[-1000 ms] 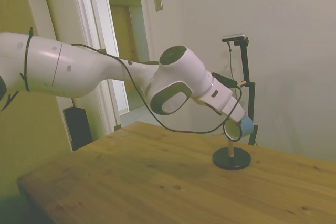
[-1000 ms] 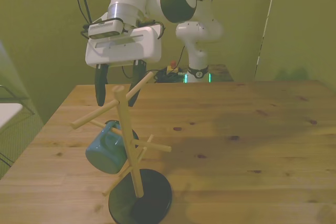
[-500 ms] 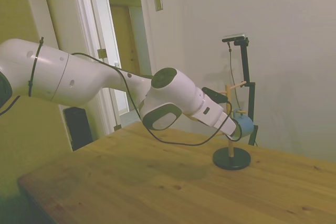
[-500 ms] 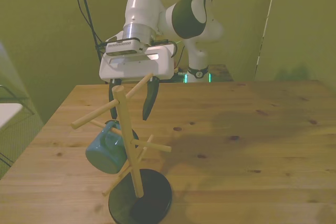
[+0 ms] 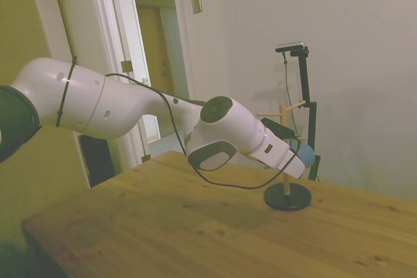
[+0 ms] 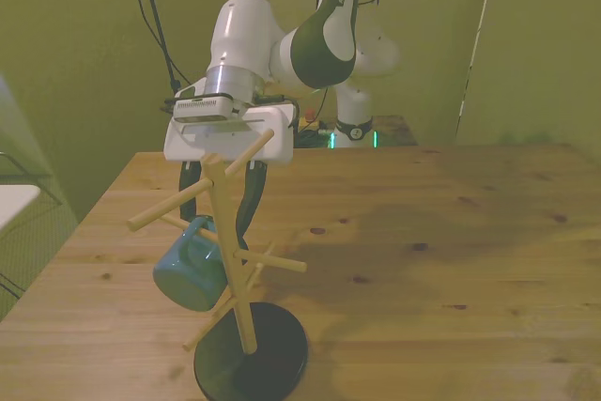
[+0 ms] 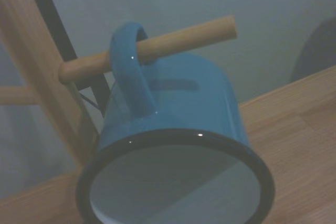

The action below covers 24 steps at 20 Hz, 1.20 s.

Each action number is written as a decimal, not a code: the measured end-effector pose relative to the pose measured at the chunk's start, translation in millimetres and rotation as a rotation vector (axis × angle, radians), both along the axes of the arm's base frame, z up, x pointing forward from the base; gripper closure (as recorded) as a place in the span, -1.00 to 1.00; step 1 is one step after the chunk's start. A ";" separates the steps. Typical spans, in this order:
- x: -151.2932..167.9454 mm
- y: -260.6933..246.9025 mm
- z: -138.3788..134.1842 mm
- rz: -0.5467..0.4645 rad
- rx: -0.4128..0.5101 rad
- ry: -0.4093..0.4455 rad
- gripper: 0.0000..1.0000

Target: Unload the mug

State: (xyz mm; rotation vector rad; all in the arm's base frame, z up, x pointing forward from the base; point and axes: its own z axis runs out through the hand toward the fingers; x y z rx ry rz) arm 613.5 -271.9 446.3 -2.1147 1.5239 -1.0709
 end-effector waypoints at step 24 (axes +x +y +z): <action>52.6 -14.8 -9.0 -0.013 0.012 -0.090 1.00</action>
